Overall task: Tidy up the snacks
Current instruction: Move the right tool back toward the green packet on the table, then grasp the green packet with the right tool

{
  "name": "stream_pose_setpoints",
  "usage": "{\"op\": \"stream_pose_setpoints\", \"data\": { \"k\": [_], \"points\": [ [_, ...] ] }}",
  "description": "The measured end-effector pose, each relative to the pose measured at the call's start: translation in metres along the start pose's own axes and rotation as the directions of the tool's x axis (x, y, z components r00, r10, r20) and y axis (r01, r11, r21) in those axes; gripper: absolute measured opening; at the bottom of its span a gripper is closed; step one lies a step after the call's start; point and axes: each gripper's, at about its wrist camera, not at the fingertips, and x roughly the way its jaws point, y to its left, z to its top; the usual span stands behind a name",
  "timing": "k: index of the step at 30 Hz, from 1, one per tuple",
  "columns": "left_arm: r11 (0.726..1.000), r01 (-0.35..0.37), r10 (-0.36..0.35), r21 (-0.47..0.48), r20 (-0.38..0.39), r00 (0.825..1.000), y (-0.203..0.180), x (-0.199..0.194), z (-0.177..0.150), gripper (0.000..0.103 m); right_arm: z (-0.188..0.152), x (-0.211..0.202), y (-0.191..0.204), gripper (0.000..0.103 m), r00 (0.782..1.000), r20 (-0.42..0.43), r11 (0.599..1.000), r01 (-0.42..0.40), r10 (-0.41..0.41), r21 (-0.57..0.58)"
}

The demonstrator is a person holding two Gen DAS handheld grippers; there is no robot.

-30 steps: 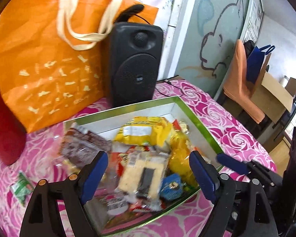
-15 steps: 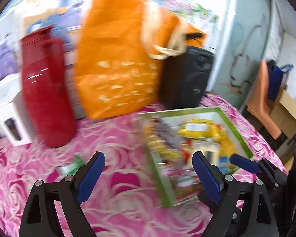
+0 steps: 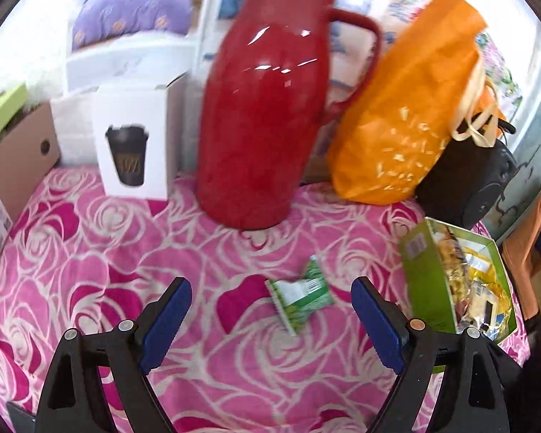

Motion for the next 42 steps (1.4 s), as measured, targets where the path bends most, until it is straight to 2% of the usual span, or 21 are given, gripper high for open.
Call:
{"op": "stream_pose_setpoints", "data": {
  "k": [5,10,11,12,15,18,22,25,26,28,30,32,38,42],
  "points": [
    [0.999,0.001,-0.002,-0.037,-0.014,1.0,0.025,0.006,-0.001,0.089,0.022,0.05,-0.01,0.095,0.998,-0.054,0.998,-0.018,0.021,0.057],
    [0.999,0.01,-0.011,-0.049,-0.026,1.0,0.04,0.007,-0.001,0.083,0.037,0.09,-0.019,0.093,0.997,-0.081,0.995,0.006,0.002,0.097],
    [0.999,0.017,-0.019,-0.043,-0.033,0.999,0.042,0.009,-0.001,0.082,0.036,0.095,-0.019,0.077,0.996,-0.089,0.996,0.004,0.004,0.094],
    [0.999,0.024,-0.026,-0.038,-0.039,0.999,0.042,0.008,-0.002,0.078,0.036,0.101,-0.019,0.051,0.994,-0.112,0.996,0.018,-0.009,0.084],
    [0.997,0.077,-0.077,-0.007,-0.079,0.994,0.036,0.014,-0.009,0.069,0.025,0.093,-0.015,0.047,0.993,-0.119,0.999,-0.001,0.006,0.045],
    [0.988,0.153,-0.148,0.027,-0.131,0.98,0.021,0.02,-0.023,0.066,0.009,0.073,-0.012,0.046,0.991,-0.124,0.999,-0.044,0.046,0.02],
    [0.962,0.259,-0.236,0.087,-0.214,0.948,-0.01,0.025,-0.054,0.066,-0.028,0.044,-0.01,0.046,0.986,-0.151,0.998,-0.068,0.065,-0.012],
    [0.934,0.339,-0.293,0.115,-0.298,0.908,-0.036,0.029,-0.083,0.066,-0.053,0.022,-0.015,0.046,0.984,-0.153,0.996,-0.09,0.091,0.016],
    [0.93,0.344,-0.293,0.126,-0.31,0.905,-0.042,0.029,-0.089,0.066,-0.06,0.018,-0.016,0.048,0.983,-0.153,0.995,-0.097,0.099,0.024],
    [0.927,0.348,-0.289,0.137,-0.329,0.899,-0.054,0.032,-0.098,0.066,-0.07,0.01,-0.016,0.05,0.984,-0.146,0.994,-0.1,0.104,0.032],
    [0.925,0.358,-0.298,0.128,-0.342,0.891,-0.061,0.035,-0.102,0.066,-0.077,0.005,-0.017,0.057,0.986,-0.134,0.995,-0.092,0.097,0.044],
    [0.925,0.355,-0.292,0.132,-0.35,0.89,-0.065,0.034,-0.104,0.058,-0.08,0.003,-0.017,0.058,0.988,-0.126,0.994,-0.087,0.094,0.059],
    [0.936,0.336,-0.278,0.107,-0.361,0.89,-0.064,0.032,-0.106,0.056,-0.081,0.003,-0.013,0.063,0.99,-0.107,0.995,-0.083,0.088,0.047],
    [0.942,0.321,-0.268,0.104,-0.348,0.899,-0.07,0.027,-0.107,0.047,-0.079,0.002,-0.01,0.047,0.992,-0.1,0.996,-0.071,0.075,0.044]
  ]
}}
